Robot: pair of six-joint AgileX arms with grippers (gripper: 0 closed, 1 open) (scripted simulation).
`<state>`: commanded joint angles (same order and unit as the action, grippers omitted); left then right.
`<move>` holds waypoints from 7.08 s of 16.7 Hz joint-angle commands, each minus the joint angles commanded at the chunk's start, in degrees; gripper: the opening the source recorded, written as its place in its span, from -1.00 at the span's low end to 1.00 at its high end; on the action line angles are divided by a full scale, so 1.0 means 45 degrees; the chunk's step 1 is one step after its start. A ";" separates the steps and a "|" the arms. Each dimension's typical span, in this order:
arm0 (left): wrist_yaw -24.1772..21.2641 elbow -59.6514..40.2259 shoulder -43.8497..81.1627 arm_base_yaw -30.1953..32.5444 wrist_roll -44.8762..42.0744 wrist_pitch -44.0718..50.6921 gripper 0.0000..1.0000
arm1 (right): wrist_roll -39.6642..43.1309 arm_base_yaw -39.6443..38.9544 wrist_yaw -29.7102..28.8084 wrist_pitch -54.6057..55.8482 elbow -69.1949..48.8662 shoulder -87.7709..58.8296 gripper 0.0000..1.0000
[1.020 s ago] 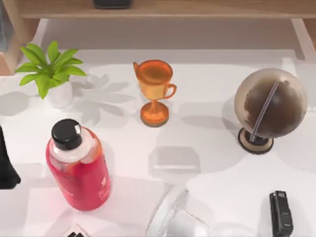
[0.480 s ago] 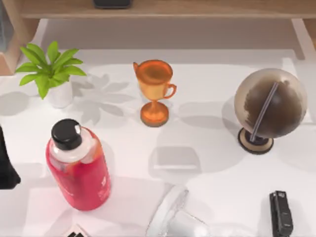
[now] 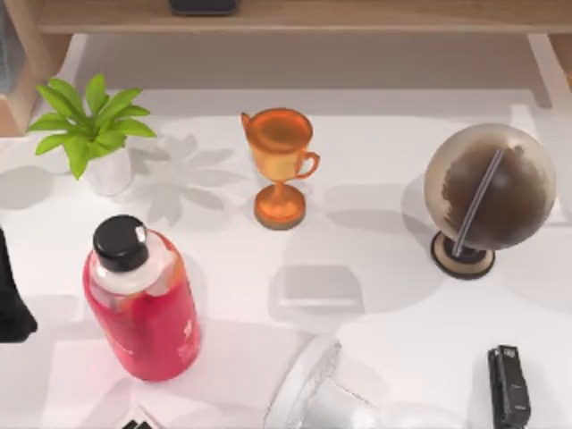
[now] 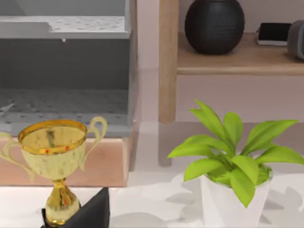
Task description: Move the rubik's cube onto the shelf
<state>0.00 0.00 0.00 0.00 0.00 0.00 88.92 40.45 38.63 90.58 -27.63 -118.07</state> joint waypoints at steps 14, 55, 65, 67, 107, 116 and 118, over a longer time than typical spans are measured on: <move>0.0000 0.0000 0.0000 0.0000 0.0000 0.0000 1.00 | 0.0000 -0.0020 -0.0002 -0.0002 -0.0015 -0.0003 1.00; 0.0000 0.0000 0.0000 0.0000 0.0000 0.0000 1.00 | -1.3225 -0.3703 -0.7276 -3.5458 -2.2580 -0.3678 1.00; 0.0000 0.0000 0.0000 0.0000 0.0000 0.0000 1.00 | -1.3922 -0.3848 -0.7502 -3.6781 -2.3536 -0.4506 1.00; 0.0000 0.0000 0.0000 0.0000 0.0000 0.0000 1.00 | -1.3983 -0.3938 -0.7527 -3.6314 -2.3312 -0.4775 1.00; 0.0000 0.0000 0.0000 0.0000 0.0000 0.0000 1.00 | -1.2987 -0.3897 -0.6391 -3.5109 -2.2338 -0.5066 -1.00; 0.0000 0.0000 0.0000 0.0000 0.0000 0.0000 1.00 | -1.4133 -0.4056 -0.7516 -3.6471 -2.4461 -0.5735 -1.00; 0.0000 0.0000 0.0000 0.0000 0.0000 0.0000 1.00 | -1.4188 -0.4072 -0.7574 -3.6466 -2.4524 -0.5772 -1.00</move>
<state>0.00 0.00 0.00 0.00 0.00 0.00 25.07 22.13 4.55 -73.52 -137.99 -144.04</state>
